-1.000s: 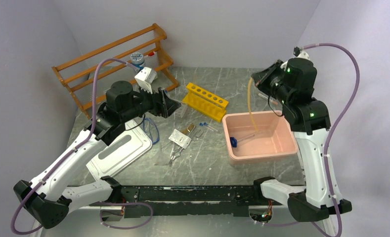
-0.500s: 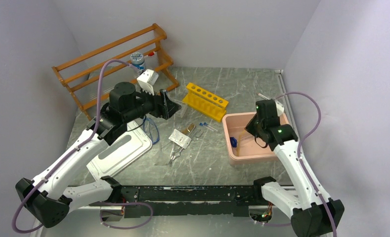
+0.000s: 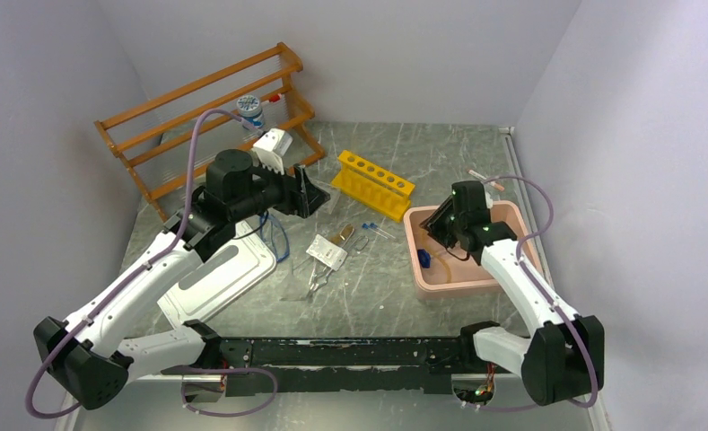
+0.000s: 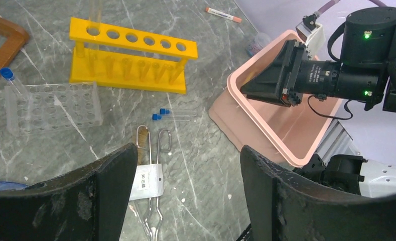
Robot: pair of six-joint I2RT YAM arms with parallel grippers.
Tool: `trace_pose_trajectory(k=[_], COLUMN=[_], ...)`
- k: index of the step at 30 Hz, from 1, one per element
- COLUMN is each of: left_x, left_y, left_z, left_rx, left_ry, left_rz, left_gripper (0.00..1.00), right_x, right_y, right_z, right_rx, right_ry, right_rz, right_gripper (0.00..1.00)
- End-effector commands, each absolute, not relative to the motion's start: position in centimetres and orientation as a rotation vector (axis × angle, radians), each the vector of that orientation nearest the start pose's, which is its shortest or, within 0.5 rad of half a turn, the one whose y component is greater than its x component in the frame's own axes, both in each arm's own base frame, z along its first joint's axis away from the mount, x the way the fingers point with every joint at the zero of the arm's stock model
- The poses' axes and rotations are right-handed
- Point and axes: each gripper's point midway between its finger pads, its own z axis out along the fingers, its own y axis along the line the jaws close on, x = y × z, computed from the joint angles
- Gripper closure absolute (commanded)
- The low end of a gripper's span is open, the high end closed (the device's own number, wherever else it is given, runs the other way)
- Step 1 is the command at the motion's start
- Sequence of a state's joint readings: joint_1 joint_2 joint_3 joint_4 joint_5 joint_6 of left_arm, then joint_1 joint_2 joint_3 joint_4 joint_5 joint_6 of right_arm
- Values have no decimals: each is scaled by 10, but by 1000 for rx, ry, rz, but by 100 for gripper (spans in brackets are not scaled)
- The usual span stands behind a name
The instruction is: Organize the chemistry lab equipment
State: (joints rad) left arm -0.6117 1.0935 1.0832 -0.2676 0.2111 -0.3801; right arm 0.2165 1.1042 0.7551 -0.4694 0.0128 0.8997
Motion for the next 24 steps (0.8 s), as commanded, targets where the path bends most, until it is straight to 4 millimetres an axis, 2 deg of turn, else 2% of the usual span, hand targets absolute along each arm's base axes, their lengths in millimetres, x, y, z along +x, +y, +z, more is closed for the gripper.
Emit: trace_pose_trajectory(k=[1, 3, 8, 11, 14, 18, 24], left_x=[273, 274, 277, 281, 286, 290, 295], left_y=[-253, -253, -255, -259, -263, -266, -269], left_z=[298, 299, 296, 298, 298, 296, 293], left_rx=[387, 391, 396, 399, 402, 405, 403], left_ry=[1903, 1902, 1905, 1899, 1897, 1904, 1918], left_rz=[-843, -837, -835, -838, -842, -843, -836], left_gripper=[22, 21, 21, 21, 22, 22, 22], right_x=[305, 305, 301, 298, 299, 311, 343], right_y=[88, 81, 48, 27, 9, -6, -15], right_z=[140, 147, 158, 157, 151, 142, 127], right_rx=[815, 803, 788, 789, 790, 777, 741], right_ry=[2257, 2250, 2232, 2234, 2245, 2245, 2278], right_rz=[472, 422, 182, 43, -33, -48, -17], right_gripper=[55, 49, 47, 51, 60, 66, 65])
